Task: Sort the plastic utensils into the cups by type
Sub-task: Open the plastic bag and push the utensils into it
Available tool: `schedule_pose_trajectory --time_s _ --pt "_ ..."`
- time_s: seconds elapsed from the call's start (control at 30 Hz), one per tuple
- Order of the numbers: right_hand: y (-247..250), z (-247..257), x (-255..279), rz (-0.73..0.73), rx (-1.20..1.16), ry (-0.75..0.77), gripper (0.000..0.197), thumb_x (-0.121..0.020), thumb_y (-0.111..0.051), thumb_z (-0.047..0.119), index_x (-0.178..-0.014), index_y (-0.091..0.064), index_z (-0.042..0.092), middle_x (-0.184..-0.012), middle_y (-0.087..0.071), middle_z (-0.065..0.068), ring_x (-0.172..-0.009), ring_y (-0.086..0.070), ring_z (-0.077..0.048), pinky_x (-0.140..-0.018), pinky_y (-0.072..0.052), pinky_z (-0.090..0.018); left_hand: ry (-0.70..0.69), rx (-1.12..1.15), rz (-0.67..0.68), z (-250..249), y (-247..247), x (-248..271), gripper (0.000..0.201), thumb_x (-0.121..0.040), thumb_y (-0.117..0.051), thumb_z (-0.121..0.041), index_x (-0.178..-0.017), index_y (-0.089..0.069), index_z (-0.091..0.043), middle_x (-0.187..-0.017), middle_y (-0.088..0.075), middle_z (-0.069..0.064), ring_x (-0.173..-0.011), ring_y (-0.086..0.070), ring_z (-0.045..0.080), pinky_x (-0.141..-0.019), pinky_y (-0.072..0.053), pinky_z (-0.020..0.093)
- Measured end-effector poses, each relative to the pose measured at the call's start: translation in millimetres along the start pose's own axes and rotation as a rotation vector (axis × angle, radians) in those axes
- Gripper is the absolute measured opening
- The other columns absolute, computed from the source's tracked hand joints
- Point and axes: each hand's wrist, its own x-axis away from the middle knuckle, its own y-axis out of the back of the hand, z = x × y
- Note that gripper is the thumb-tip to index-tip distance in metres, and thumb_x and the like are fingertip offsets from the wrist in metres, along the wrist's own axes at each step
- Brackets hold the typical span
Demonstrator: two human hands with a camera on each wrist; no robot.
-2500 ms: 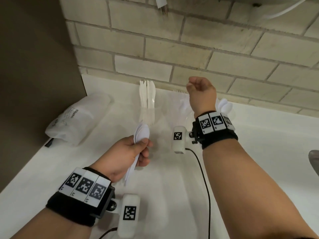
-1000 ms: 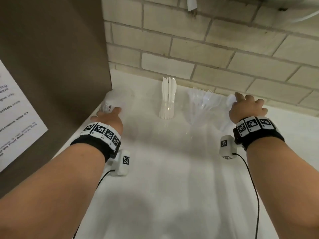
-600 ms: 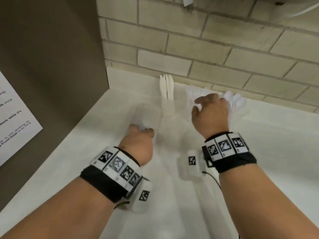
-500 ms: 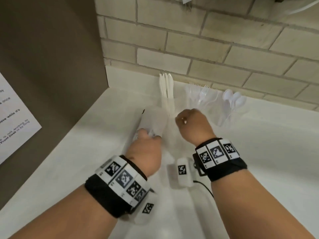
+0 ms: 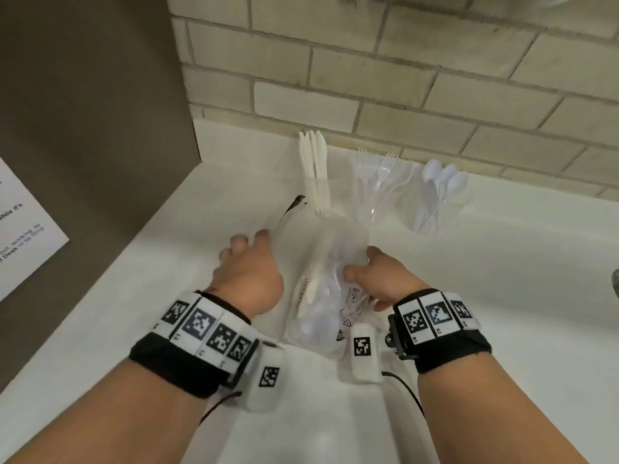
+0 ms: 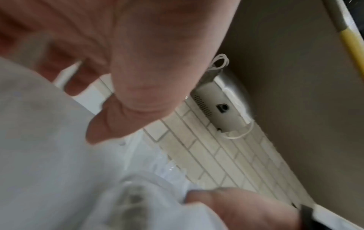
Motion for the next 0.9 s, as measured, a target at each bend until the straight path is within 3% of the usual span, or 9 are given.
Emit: schedule_pose_trajectory --time_s 0.07,0.17,0.3,0.37,0.5,0.63,0.73,0.83,0.9 --pt "3 -4 2 -0.067 0.122 -0.01 0.063 -0.08 -0.063 0.036 -0.132 -0.039 0.013 -0.116 -0.057 -0.007 -0.096 -0.062 -0.025 -0.072 -0.053 -0.03 0.068 0.006 0.131 7 -2 -7 0.055 -0.092 -0.046 -0.012 -0.141 -0.023 -0.007 -0.135 -0.04 0.019 -0.117 -0.049 0.033 -0.086 -0.043 0.033" --pt "8 -2 8 -0.193 0.244 0.093 0.082 -0.083 -0.062 0.027 -0.15 -0.017 0.021 -0.134 -0.037 -0.012 -0.102 -0.058 -0.029 -0.083 -0.046 -0.029 -0.048 0.043 0.062 7 1 -9 0.041 -0.091 -0.05 -0.01 -0.13 -0.041 -0.003 -0.119 -0.058 0.013 -0.104 -0.058 0.029 -0.076 -0.041 0.025" --pt "-1 10 15 0.053 0.131 0.164 0.051 -0.095 -0.047 0.02 -0.145 -0.036 0.022 -0.138 -0.047 -0.006 -0.096 -0.064 -0.027 -0.07 -0.056 -0.032 -0.201 0.351 -0.045 -10 16 3 0.035 -0.09 -0.054 -0.013 -0.125 -0.047 -0.018 -0.096 -0.06 -0.003 -0.082 -0.06 0.017 -0.067 -0.046 0.026" --pt "-3 18 20 0.051 0.102 0.2 0.037 -0.1 -0.041 0.028 -0.134 -0.051 0.019 -0.13 -0.056 -0.005 -0.104 -0.062 -0.027 -0.077 -0.052 -0.035 -0.222 0.534 0.034 -17 18 10 0.033 -0.09 -0.061 -0.027 -0.12 -0.049 -0.024 -0.094 -0.063 -0.002 -0.084 -0.063 0.015 -0.074 -0.052 0.028" --pt "0 30 26 -0.14 -0.167 0.233 0.067 -0.094 -0.028 0.062 -0.106 -0.063 0.006 -0.101 -0.067 -0.012 -0.087 -0.064 -0.026 -0.08 -0.051 -0.036 -0.22 0.774 0.178 -22 11 17 0.028 -0.095 -0.049 -0.041 -0.113 -0.061 -0.024 -0.111 -0.067 -0.003 -0.108 -0.06 0.013 -0.103 -0.043 0.036" --pt "-1 29 18 -0.242 -0.523 0.206 0.047 -0.089 -0.058 0.042 -0.127 -0.042 0.02 -0.086 -0.066 -0.005 -0.058 -0.063 -0.018 -0.058 -0.054 -0.031 -0.337 0.782 0.27 -25 20 25 0.015 -0.088 -0.061 -0.021 -0.101 -0.069 -0.022 -0.104 -0.069 0.004 -0.098 -0.059 0.011 -0.096 -0.041 0.028" --pt "13 22 13 -0.358 -0.561 0.323 0.04 -0.099 -0.041 0.041 -0.138 -0.037 0.034 -0.103 -0.061 0.003 -0.078 -0.062 -0.014 -0.066 -0.052 -0.028 -0.471 0.811 0.289 -23 40 31 0.022 -0.075 -0.063 -0.019 -0.095 -0.072 -0.02 -0.093 -0.069 0.022 -0.083 -0.056 0.018 -0.084 -0.044 0.027" --pt "25 11 16 -0.178 -0.691 0.388 0.064 -0.083 -0.033 0.076 -0.114 -0.064 0.029 -0.12 -0.063 -0.001 -0.086 -0.063 -0.016 -0.073 -0.049 -0.029 -0.574 0.808 0.164 -20 63 31 0.015 -0.08 -0.067 -0.006 -0.089 -0.07 -0.018 -0.084 -0.075 -0.005 -0.078 -0.063 0.003 -0.078 -0.048 0.013" --pt "30 4 18 -0.111 -0.769 0.49 0.067 -0.061 -0.058 0.082 -0.093 -0.071 0.024 -0.105 -0.069 -0.001 -0.08 -0.066 -0.017 -0.07 -0.051 -0.028 -0.581 0.748 -0.043 -19 77 24 0.019 -0.088 -0.062 -0.001 -0.088 -0.068 -0.019 -0.076 -0.072 -0.014 -0.07 -0.06 -0.005 -0.073 -0.046 0.008"
